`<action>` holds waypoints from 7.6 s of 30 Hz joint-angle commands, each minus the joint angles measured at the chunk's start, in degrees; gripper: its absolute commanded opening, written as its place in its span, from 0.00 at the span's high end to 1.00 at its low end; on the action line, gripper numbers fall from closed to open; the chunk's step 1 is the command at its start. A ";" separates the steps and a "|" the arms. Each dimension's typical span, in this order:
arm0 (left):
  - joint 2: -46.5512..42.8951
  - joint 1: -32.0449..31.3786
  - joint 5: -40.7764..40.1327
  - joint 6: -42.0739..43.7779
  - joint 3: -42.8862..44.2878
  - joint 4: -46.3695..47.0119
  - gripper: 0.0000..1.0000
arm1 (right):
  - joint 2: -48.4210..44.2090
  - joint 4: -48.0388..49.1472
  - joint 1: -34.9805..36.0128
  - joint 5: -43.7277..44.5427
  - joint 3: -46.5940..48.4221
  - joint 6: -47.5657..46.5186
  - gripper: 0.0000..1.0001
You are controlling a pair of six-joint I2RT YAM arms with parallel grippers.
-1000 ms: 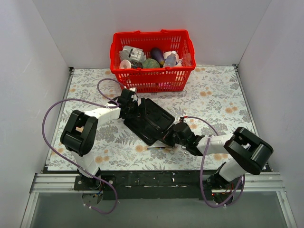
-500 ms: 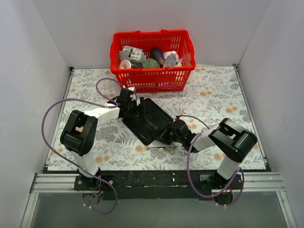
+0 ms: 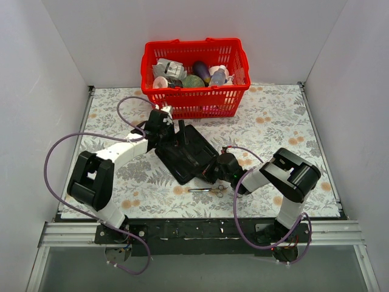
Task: Sort the hair-cutting tools
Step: Place the comb in the hairdressing tool bag.
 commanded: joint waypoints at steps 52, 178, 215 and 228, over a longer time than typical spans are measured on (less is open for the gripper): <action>2.55 -5.53 -2.72 -3.18 -7.95 0.64 0.02 | 5.39 1.34 4.28 10.52 4.12 8.10 0.82; -0.88 -2.81 -10.72 -6.08 -9.80 -1.03 0.02 | 4.86 -64.49 10.44 6.66 42.26 -51.67 0.99; -1.84 -2.81 -7.64 -5.82 -10.77 -0.24 0.02 | 6.88 -59.04 10.26 17.19 49.03 -50.44 0.99; -1.67 -2.81 -7.38 -5.82 -10.77 -0.15 0.02 | 5.56 -59.48 10.08 19.22 51.67 -51.67 0.99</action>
